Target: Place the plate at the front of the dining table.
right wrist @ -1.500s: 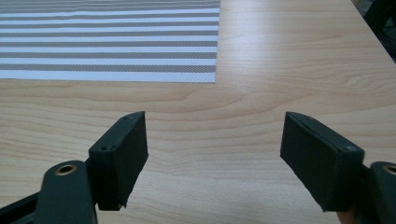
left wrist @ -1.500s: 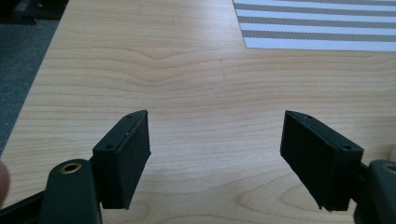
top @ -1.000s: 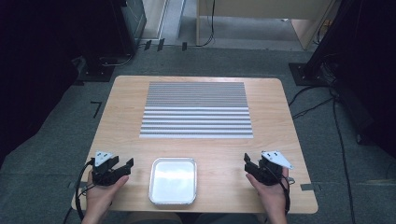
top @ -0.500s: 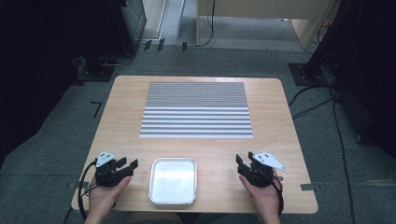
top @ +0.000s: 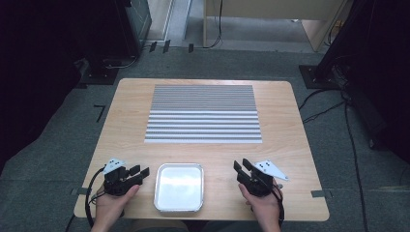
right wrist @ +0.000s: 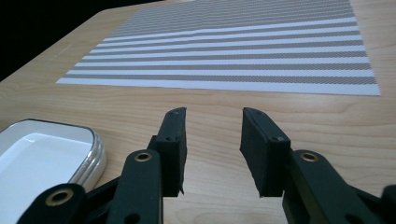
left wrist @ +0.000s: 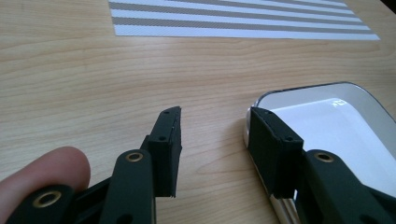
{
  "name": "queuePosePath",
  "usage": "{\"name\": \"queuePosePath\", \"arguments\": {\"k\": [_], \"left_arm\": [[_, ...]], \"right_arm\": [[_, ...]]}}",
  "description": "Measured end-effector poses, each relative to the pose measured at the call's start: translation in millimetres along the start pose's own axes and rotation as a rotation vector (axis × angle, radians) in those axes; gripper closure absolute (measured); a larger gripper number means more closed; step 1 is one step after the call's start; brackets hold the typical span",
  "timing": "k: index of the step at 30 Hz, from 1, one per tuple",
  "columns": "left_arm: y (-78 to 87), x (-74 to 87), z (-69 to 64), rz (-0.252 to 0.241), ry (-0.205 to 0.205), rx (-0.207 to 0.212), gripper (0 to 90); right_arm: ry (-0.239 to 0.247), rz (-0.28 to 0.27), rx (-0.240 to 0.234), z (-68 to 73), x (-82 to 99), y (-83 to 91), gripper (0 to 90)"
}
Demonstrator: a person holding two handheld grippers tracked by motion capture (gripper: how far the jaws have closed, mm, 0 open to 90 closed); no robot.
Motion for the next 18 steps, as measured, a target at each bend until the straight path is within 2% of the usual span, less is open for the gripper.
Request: {"name": "queuePosePath", "arguments": {"k": [1,2,3,4,9,10,13,14,15,16,18], "left_arm": [[-0.2,0.2,-1.5,0.003,-0.004,0.010,55.7],[-0.5,0.5,-3.4,0.009,-0.003,0.028,58.7],[-0.7,0.8,-5.1,0.019,-0.003,0.053,58.7],[-1.4,1.4,-8.7,0.035,0.002,0.100,61.6],[-3.9,3.8,-12.5,0.064,-0.020,0.107,65.5],[-5.0,4.8,-13.9,0.075,-0.023,0.108,65.6],[-5.3,5.2,-15.0,0.082,-0.028,0.106,66.8],[-5.3,5.3,-15.6,0.082,-0.033,0.102,67.2],[-5.1,5.5,-16.4,0.085,-0.039,0.096,67.2],[-4.4,6.0,-18.4,0.104,-0.056,0.082,68.6],[-3.4,6.0,-21.6,0.118,-0.065,0.084,70.1]], "right_arm": [[0.000,0.000,0.000,0.0,0.0,0.0,62.3],[-0.011,0.005,-0.020,5.0,0.7,-1.0,63.4],[-0.011,0.005,-0.020,5.0,0.7,-1.0,63.4],[-0.006,0.015,-0.038,10.9,2.3,-2.6,65.9],[-0.008,0.062,-0.068,22.2,7.2,-6.0,68.7],[-0.017,0.092,-0.092,27.9,10.0,-8.2,68.3],[-0.015,0.105,-0.116,32.5,11.9,-9.8,69.2],[-0.020,0.130,-0.156,38.3,14.3,-11.3,69.5],[-0.020,0.130,-0.156,38.3,14.3,-11.3,69.5],[-0.036,0.153,-0.180,43.0,16.8,-12.4,71.7],[-0.041,0.162,-0.197,47.3,18.2,-13.1,74.8]]}}
Point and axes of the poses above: each handheld gripper's, and its own axes: y roughly backward along the jaws, x roughly out of its underside, z roughly to its left, the point moved 7 cm from there along -y, roughly forward along the jaws, and after that the axes turned 9 degrees about z, right-handed, at the moved point
